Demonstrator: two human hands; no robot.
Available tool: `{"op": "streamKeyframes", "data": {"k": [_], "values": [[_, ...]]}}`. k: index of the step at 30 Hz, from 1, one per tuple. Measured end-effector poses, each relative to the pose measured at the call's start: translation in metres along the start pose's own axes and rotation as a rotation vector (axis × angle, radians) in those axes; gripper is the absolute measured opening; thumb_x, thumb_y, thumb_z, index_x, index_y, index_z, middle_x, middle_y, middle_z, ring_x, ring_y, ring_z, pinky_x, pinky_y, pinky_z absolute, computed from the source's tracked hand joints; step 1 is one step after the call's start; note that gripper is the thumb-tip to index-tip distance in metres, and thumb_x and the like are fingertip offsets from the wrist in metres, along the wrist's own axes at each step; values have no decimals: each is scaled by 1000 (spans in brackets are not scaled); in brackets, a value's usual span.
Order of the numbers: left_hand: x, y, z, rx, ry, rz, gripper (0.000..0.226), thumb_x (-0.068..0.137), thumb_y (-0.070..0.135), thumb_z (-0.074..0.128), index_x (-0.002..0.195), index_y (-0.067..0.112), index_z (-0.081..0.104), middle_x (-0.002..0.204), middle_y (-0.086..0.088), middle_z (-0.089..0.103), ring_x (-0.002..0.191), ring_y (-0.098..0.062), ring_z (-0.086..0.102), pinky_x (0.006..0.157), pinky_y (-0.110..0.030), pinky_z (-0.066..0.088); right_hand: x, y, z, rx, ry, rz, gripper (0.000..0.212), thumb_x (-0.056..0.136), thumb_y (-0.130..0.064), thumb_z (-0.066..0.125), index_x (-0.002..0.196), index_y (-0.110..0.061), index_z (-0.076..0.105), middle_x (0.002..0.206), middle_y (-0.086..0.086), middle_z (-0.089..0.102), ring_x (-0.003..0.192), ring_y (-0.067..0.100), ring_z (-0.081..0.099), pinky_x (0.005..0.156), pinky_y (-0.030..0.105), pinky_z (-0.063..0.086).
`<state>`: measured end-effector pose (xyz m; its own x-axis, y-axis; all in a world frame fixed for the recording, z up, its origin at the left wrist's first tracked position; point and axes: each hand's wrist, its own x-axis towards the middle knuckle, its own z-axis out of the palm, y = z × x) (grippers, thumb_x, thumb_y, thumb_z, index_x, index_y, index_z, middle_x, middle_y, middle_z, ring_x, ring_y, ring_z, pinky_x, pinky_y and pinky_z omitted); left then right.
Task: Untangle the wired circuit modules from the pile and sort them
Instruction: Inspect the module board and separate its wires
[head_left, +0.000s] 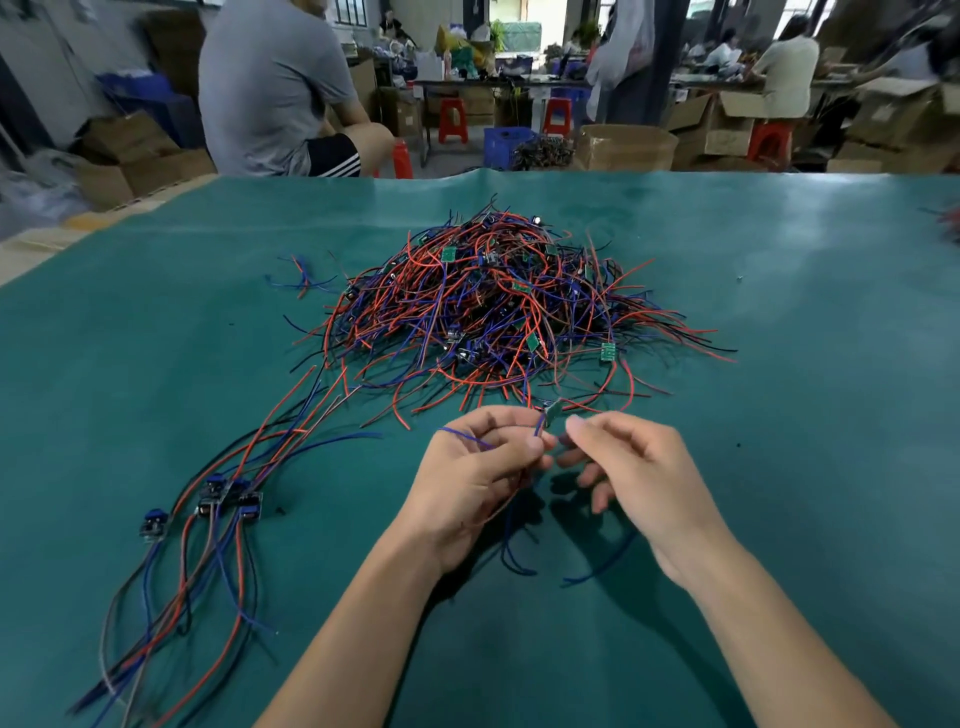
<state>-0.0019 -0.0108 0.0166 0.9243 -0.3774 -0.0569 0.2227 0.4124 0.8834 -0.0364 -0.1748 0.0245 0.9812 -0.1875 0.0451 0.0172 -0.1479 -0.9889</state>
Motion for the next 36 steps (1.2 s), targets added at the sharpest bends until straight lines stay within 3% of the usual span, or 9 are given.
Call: {"op": "streamKeyframes", "data": {"k": [2, 6, 9, 13, 16, 20, 24, 30, 36], "values": [[-2, -3, 2, 118, -43, 49, 22, 72, 0, 78, 89, 13, 74, 83, -13, 71, 71, -20, 66, 70, -24, 54, -2, 0, 6, 39, 38, 7, 37, 86, -46, 74, 81, -10, 76, 76, 19, 69, 62, 19, 55, 51, 35, 45], [-4, -3, 2, 228, -63, 97, 19, 71, 4, 80, 86, 14, 77, 84, -13, 71, 74, -16, 64, 68, -19, 51, 1, -4, 2, 262, 86, 37, 21, 85, -19, 79, 73, -3, 74, 69, 10, 60, 60, 17, 51, 49, 26, 44], [-5, -1, 5, 226, -89, 47, 15, 76, 18, 78, 90, 12, 77, 89, -15, 70, 69, -14, 64, 65, -21, 47, 2, -10, -3, 523, 91, 110, 17, 80, -2, 76, 66, -12, 77, 69, 6, 62, 58, 14, 57, 48, 22, 45], [-3, 9, 3, 57, -122, -102, 74, 82, 78, 42, 87, 13, 78, 107, -17, 74, 93, -27, 71, 72, -31, 50, 5, -15, -12, 702, 46, 145, 10, 69, -8, 73, 71, -14, 80, 70, 5, 64, 56, 11, 56, 48, 20, 45], [1, 14, -8, -168, -99, -104, 100, 76, 87, 19, 92, 7, 77, 114, -24, 70, 92, -31, 71, 73, -35, 53, 8, -15, -22, 823, -3, 158, 27, 73, -9, 68, 99, -8, 77, 73, 4, 61, 59, 11, 55, 50, 20, 44], [2, 13, -6, -160, -28, -138, 69, 94, 63, 33, 89, 11, 78, 110, -23, 72, 83, -26, 73, 65, -29, 58, 7, -12, -25, 886, -135, 169, 35, 74, -8, 63, 107, -12, 75, 71, 3, 59, 60, 11, 56, 53, 22, 43], [-4, 9, 3, 30, -168, -144, 14, 84, 24, 66, 91, 19, 76, 98, -11, 75, 72, -18, 71, 60, -23, 53, 3, -11, -12, 547, -227, 148, 26, 73, -8, 67, 94, -20, 78, 68, 8, 61, 51, 12, 51, 43, 22, 37], [-6, 2, 4, 152, -178, -67, 14, 79, 13, 78, 91, 13, 72, 78, -5, 70, 53, -10, 55, 51, -15, 42, 0, -5, -4, 361, -159, 76, 20, 89, -3, 67, 89, -20, 77, 67, 10, 53, 46, 12, 46, 38, 19, 30], [-5, 2, 6, 287, -96, 12, 12, 85, 8, 71, 74, 7, 67, 62, -2, 55, 52, -11, 37, 48, -19, 26, 2, -2, -3, 353, -56, 0, 16, 77, -25, 78, 86, -12, 82, 73, 5, 67, 55, 12, 53, 43, 23, 41]]}}
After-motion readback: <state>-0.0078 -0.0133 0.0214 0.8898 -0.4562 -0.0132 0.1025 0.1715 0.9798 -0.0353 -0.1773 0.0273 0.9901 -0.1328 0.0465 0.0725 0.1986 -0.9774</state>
